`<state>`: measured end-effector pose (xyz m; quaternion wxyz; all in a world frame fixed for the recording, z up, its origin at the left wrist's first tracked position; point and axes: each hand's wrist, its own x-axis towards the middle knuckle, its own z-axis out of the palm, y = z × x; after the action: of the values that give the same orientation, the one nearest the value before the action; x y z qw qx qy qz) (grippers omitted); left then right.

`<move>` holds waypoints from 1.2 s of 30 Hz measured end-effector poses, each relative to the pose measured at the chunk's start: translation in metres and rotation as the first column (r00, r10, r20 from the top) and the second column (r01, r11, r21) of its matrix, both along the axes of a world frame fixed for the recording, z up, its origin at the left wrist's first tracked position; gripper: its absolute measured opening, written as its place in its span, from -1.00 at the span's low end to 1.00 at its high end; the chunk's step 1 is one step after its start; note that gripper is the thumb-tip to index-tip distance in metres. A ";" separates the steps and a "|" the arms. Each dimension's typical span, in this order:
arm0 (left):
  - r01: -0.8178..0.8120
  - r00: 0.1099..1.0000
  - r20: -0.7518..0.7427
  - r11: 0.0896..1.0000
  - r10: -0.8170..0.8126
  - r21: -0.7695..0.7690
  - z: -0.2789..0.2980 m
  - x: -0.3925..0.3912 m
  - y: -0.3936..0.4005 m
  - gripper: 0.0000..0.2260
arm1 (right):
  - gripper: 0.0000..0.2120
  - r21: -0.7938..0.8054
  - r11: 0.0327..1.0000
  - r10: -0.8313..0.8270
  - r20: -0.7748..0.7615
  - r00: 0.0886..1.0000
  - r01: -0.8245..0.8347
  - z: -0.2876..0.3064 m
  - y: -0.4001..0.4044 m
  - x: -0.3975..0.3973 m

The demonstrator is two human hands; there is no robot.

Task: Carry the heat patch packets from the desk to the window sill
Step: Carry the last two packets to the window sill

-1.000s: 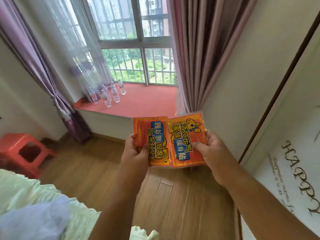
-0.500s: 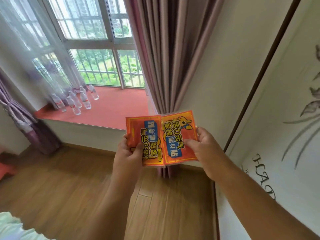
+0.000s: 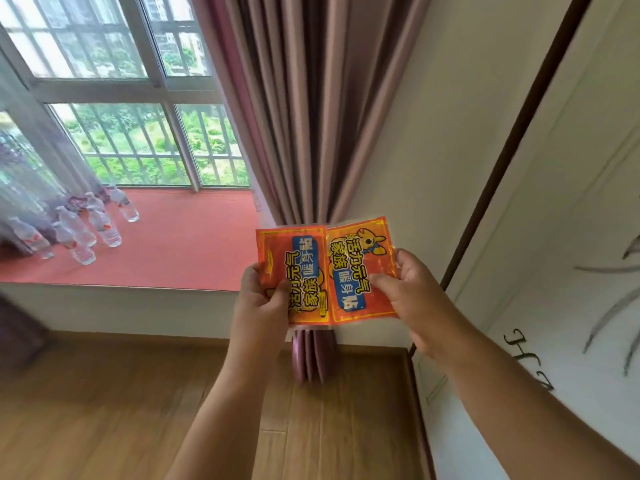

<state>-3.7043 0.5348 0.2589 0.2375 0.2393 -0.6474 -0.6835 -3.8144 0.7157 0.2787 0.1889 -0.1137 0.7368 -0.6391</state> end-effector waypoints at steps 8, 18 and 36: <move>-0.069 0.995 0.061 0.996 0.073 -0.053 0.002 -0.005 -0.154 -0.83 | -0.80 -0.044 0.997 0.057 0.033 0.998 -0.056 -0.004 -0.160 -0.018; -0.240 0.968 0.059 0.968 0.245 -0.077 -0.003 0.018 -0.310 -0.83 | -0.81 -0.022 0.980 0.197 0.055 0.979 -0.196 -0.023 -0.329 -0.026; -0.354 0.912 0.158 0.921 0.379 -0.164 -0.017 -0.108 -0.487 -0.80 | -0.78 -0.094 0.963 0.262 0.145 0.954 -0.251 -0.054 -0.537 -0.170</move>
<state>-3.8125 0.0474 0.2418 0.3154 0.4034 -0.6539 -0.5570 -3.9848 0.1783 0.2249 0.3231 -0.1649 0.6744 -0.6431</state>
